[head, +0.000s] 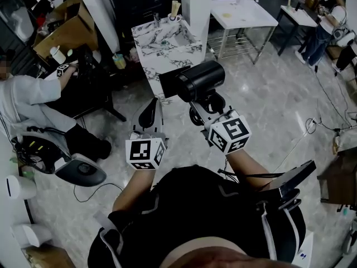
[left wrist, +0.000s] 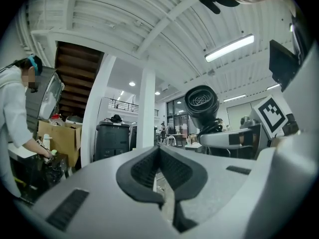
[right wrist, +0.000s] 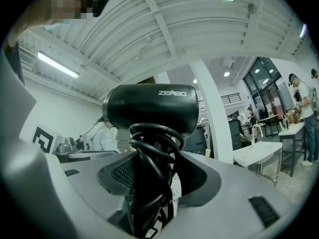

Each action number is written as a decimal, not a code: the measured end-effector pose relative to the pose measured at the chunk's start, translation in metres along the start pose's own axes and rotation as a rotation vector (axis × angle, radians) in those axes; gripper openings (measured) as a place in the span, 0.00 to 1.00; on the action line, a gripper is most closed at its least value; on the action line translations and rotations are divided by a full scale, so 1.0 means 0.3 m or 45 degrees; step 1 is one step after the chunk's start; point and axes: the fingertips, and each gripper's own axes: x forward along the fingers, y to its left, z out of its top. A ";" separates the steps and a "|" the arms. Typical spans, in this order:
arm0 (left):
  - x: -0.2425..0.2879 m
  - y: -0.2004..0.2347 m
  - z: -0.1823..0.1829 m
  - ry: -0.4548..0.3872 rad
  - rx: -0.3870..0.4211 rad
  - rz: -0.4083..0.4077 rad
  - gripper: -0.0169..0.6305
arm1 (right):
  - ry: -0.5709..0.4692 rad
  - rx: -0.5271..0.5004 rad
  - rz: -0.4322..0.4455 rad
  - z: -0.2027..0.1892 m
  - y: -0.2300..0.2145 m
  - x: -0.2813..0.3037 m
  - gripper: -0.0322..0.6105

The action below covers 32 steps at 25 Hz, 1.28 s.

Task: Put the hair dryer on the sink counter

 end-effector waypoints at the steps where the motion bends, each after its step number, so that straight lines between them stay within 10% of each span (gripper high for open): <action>1: 0.012 -0.003 -0.004 0.004 0.004 0.000 0.03 | 0.001 -0.008 0.000 -0.001 -0.010 0.004 0.42; 32: 0.541 0.143 -0.067 -0.043 0.003 0.002 0.03 | 0.001 -0.036 0.022 -0.047 -0.404 0.385 0.42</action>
